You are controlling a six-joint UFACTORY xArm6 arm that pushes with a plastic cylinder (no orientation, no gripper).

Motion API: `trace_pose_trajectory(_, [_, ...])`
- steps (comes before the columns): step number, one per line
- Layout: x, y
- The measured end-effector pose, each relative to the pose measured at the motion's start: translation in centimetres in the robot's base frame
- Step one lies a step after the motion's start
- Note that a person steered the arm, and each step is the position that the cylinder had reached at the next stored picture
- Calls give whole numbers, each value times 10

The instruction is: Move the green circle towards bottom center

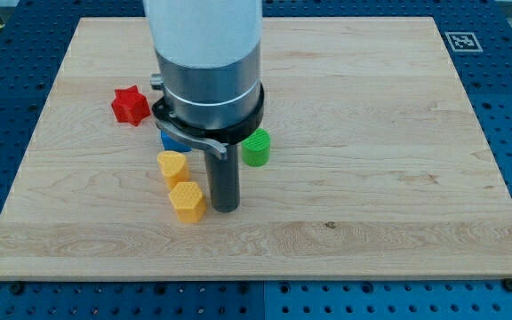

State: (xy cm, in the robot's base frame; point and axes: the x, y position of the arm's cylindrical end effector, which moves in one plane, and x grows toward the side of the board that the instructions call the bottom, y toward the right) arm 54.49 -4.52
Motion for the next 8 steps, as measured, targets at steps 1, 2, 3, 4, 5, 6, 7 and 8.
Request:
trace_pose_trajectory(1, [0,-4])
trace_pose_trajectory(2, [2,-7])
trace_pose_trajectory(3, [7,-11])
trace_pose_trajectory(4, [8,-11])
trace_pose_trajectory(5, [8,31])
trace_pose_trajectory(6, [8,81])
trace_pose_trajectory(7, [-15,111])
trace_pose_trajectory(8, [-69,113])
